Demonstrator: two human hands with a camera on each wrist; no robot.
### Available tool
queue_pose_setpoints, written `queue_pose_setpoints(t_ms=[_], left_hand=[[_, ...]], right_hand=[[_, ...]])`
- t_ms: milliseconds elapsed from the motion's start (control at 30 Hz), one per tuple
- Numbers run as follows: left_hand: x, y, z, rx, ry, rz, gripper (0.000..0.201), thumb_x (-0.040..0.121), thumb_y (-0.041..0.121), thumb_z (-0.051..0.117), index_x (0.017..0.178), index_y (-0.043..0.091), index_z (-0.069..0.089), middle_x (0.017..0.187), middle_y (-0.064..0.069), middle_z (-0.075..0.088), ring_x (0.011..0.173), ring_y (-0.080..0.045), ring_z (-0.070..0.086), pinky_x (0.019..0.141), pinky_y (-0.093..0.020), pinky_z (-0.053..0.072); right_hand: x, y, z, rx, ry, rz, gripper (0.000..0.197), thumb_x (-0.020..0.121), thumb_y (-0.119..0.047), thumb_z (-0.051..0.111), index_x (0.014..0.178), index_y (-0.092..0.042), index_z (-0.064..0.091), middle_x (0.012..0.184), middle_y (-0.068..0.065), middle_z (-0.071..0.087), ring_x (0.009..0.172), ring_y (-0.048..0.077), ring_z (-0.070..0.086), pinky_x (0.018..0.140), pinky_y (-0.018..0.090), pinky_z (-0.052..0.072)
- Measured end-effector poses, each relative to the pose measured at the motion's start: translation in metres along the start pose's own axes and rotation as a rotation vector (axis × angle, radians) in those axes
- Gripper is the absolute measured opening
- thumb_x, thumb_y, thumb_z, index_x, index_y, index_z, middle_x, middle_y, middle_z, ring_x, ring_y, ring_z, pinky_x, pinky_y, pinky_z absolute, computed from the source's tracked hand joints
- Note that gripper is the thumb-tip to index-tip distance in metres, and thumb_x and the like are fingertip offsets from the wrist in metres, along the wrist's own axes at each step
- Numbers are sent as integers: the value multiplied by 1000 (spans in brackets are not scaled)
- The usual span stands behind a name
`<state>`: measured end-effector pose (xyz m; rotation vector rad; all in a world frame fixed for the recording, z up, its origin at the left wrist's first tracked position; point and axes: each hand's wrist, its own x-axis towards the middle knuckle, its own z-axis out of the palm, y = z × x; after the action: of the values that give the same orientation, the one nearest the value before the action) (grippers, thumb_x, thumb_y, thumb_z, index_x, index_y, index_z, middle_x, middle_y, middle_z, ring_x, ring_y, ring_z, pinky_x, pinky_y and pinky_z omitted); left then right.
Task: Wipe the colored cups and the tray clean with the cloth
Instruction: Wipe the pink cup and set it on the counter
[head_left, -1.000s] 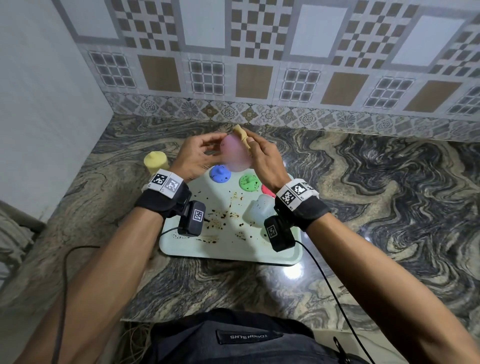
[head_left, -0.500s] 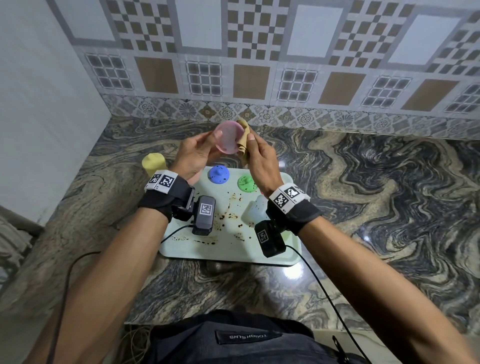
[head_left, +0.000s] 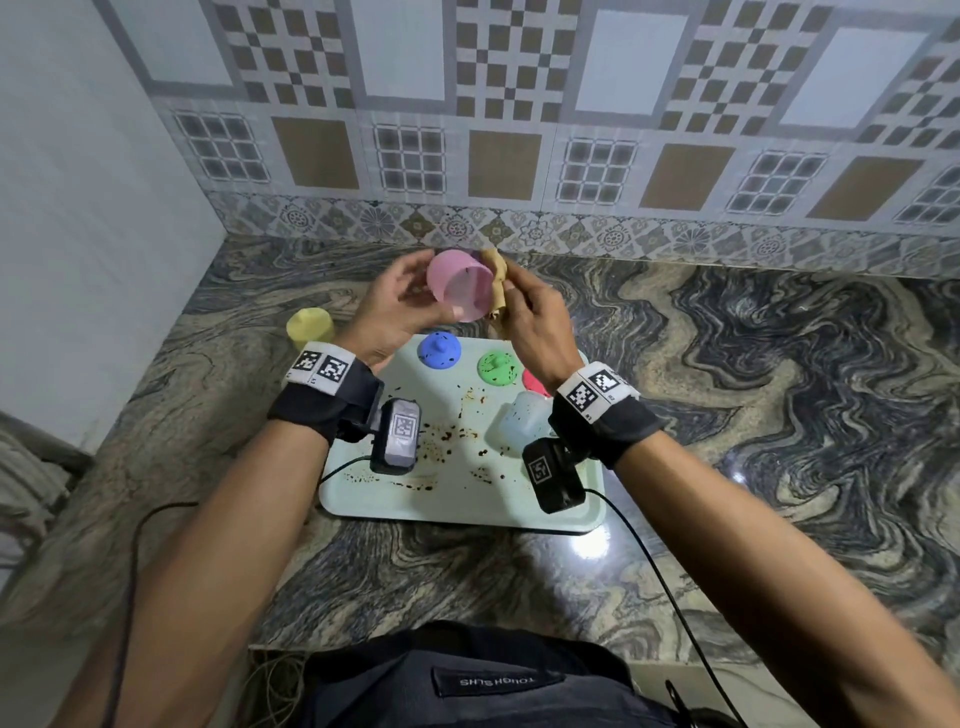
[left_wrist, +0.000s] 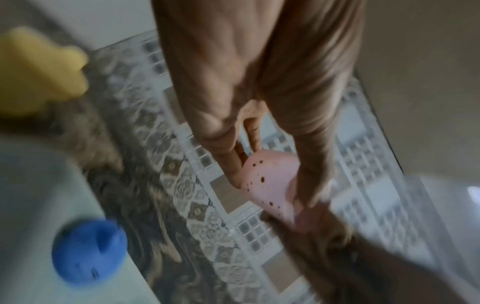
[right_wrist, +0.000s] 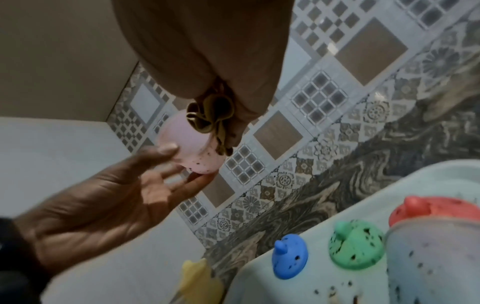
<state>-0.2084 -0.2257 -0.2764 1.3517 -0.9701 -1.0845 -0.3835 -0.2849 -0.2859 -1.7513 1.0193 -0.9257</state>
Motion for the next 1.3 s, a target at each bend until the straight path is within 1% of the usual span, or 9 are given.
queue_pose_setpoints(t_ms=[267, 533, 633, 733, 800, 900, 1067, 1200, 1300], left_hand=[[-5, 14, 6, 239, 42, 76, 65, 76, 14, 80, 135, 8, 53, 124, -5, 59, 91, 11, 62, 75, -11, 52], [-12, 7, 11, 607, 255, 351, 77, 56, 32, 92, 123, 13, 58, 115, -9, 67, 98, -16, 65, 83, -27, 57], [-13, 6, 15, 639, 296, 460, 73, 57, 21, 92, 121, 7, 59, 112, -11, 68, 91, -15, 64, 75, -24, 59], [-14, 1, 12, 609, 287, 510, 74, 57, 22, 93, 120, 4, 60, 115, -11, 67, 97, -15, 63, 76, -14, 56], [-14, 1, 9, 586, 265, 506, 73, 58, 19, 93, 120, 3, 59, 118, -7, 64, 102, -14, 60, 79, -8, 52], [-11, 4, 9, 584, 228, 494, 73, 59, 16, 91, 121, 6, 55, 121, -6, 61, 106, -17, 61, 84, -19, 56], [-10, 5, 13, 566, 224, 522, 74, 57, 24, 87, 121, 11, 53, 120, -7, 63, 105, -23, 65, 80, -34, 60], [-8, 8, 12, 539, 217, 493, 78, 58, 18, 92, 125, 11, 53, 123, -6, 62, 107, -21, 63, 84, -32, 58], [-5, 8, 13, 598, 211, 517, 79, 61, 15, 90, 131, 7, 55, 128, -9, 58, 111, -20, 59, 84, -30, 58]], right_hand=[[-9, 3, -7, -124, 3, -160, 45, 103, -15, 38, 144, -27, 52, 126, -7, 68, 103, 7, 65, 92, 32, 54], [-18, -10, -10, -239, 68, -316, 44, 103, -10, 40, 146, -10, 49, 128, 19, 65, 101, 18, 61, 80, 7, 41], [-23, -12, 1, -276, 1, -384, 42, 105, -16, 40, 146, -8, 48, 138, 17, 59, 117, 30, 62, 97, 24, 46], [-9, -9, -7, -223, 35, -154, 45, 98, -23, 38, 139, -16, 57, 100, 5, 71, 86, 19, 65, 80, 28, 51], [-3, -9, -17, -144, 80, -58, 43, 100, -17, 39, 138, -19, 59, 100, -2, 70, 88, 13, 66, 84, 30, 54], [-8, -23, -16, -159, 83, -160, 44, 103, -9, 41, 145, -18, 52, 106, 3, 70, 83, 7, 62, 74, 9, 48], [-11, -33, -5, -161, 51, -262, 45, 105, -16, 41, 149, -20, 47, 144, 3, 56, 121, 10, 56, 92, -1, 37], [-12, -30, 1, -208, -5, -324, 46, 108, -28, 40, 153, -17, 39, 156, 4, 42, 143, 18, 40, 116, 25, 34], [-13, -25, 7, -212, 3, -347, 46, 108, -26, 43, 152, -17, 39, 157, 7, 40, 146, 18, 34, 120, 27, 29]])
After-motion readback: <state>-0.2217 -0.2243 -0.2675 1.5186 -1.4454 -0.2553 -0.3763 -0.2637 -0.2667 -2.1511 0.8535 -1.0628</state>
